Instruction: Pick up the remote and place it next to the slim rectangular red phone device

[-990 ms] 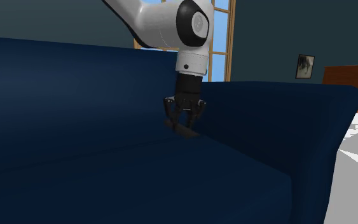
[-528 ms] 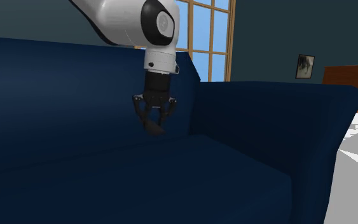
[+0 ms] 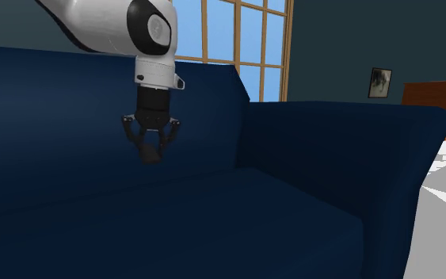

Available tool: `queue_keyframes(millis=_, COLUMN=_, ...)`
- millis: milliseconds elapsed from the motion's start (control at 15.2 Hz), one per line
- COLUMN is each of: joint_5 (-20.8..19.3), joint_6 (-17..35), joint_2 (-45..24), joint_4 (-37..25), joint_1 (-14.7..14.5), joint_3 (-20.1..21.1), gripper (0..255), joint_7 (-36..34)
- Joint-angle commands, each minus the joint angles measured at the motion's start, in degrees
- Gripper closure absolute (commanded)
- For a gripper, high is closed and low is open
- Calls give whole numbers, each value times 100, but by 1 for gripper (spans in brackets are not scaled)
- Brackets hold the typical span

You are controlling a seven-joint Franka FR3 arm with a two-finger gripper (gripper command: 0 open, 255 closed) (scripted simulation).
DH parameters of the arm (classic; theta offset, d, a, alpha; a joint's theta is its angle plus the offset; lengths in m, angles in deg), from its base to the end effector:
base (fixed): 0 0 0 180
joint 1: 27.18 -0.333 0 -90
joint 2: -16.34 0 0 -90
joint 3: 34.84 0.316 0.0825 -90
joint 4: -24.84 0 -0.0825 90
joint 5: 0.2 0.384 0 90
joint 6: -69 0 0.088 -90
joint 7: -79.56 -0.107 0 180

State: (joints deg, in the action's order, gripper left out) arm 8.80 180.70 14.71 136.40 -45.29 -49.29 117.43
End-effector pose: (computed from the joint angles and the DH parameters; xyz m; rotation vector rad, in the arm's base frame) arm 0.5604 0.0473 0.4631 -2.8378 -0.9797 -0.0254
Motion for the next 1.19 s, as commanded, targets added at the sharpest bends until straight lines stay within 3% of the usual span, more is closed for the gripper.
queue_keyframes(millis=0, joint_5=-11, joint_6=80, joint_2=69, joint_4=103, joint_1=-153, joint_3=143, gripper=255, joint_7=-299)
queue_keyframes(millis=594, joint_5=-5, joint_6=186, joint_2=-20, joint_4=-51, joint_1=-767, joint_3=738, gripper=255, joint_7=-1503)
queue_keyframes(millis=1122, joint_5=-34, joint_6=169, joint_2=-456, joint_4=-645, joint_1=-1303, joint_3=1210, gripper=255, joint_7=-2537)
